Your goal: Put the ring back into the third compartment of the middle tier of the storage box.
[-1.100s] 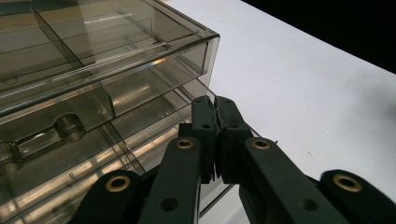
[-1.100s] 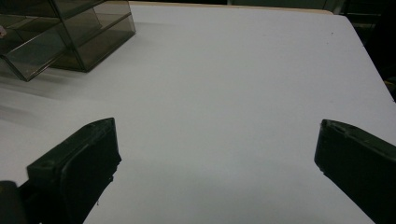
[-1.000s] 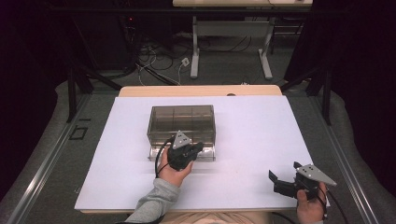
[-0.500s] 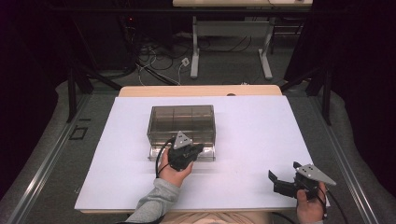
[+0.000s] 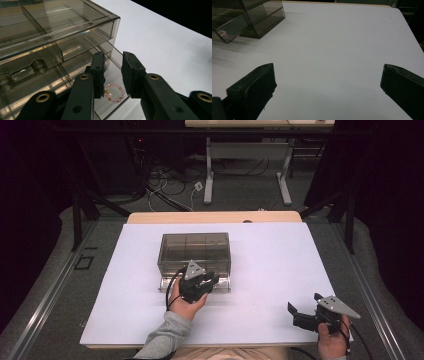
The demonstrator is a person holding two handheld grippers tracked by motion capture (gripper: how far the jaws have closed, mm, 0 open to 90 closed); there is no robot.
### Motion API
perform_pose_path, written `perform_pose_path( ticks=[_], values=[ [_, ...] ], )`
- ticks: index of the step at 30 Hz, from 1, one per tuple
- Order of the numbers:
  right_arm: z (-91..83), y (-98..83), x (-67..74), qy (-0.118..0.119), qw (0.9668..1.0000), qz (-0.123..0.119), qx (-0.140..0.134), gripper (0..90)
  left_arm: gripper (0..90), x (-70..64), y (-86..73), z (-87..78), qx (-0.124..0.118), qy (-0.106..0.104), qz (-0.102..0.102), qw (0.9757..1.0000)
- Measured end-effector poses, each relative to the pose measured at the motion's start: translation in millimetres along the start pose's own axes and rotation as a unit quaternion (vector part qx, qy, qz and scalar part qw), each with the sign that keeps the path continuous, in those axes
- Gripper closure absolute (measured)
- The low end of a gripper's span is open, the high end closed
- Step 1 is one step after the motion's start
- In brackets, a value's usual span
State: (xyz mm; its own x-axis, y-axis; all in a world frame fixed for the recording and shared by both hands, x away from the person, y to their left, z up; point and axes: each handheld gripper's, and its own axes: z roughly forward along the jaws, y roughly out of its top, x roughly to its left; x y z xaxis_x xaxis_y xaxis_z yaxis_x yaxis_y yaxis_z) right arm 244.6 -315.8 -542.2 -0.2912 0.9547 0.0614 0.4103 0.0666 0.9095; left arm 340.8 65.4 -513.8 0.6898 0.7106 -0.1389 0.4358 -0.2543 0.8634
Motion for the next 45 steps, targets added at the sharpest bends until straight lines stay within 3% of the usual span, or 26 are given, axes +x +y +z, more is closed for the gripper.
perform_pose_path(
  ticks=[13, 24, 30, 45],
  values=[
    [-0.7, 0.3, -2.1, -0.001, 1.0000, 0.004, 0.004, 0.0, 57.3, 0.8, 2.2, -6.6, -0.017, 0.014, 0.005, 0.9997],
    [-0.5, -0.5, -3.1, 0.001, 1.0000, 0.007, -0.001, 0.0, 42.5, 9.0, -0.8, -14.3, -0.021, 0.041, 0.015, 0.9989],
    [-1.5, -0.9, -2.8, -0.001, 1.0000, 0.006, 0.001, 0.0, 34.6, 14.1, 0.4, -22.0, -0.023, 0.049, 0.005, 0.9985],
    [-3.1, -1.2, -1.9, -0.002, 1.0000, 0.008, 0.004, 0.0, 29.8, 22.1, -2.6, -59.1, -0.034, 0.058, -0.015, 0.9976]
  ],
)
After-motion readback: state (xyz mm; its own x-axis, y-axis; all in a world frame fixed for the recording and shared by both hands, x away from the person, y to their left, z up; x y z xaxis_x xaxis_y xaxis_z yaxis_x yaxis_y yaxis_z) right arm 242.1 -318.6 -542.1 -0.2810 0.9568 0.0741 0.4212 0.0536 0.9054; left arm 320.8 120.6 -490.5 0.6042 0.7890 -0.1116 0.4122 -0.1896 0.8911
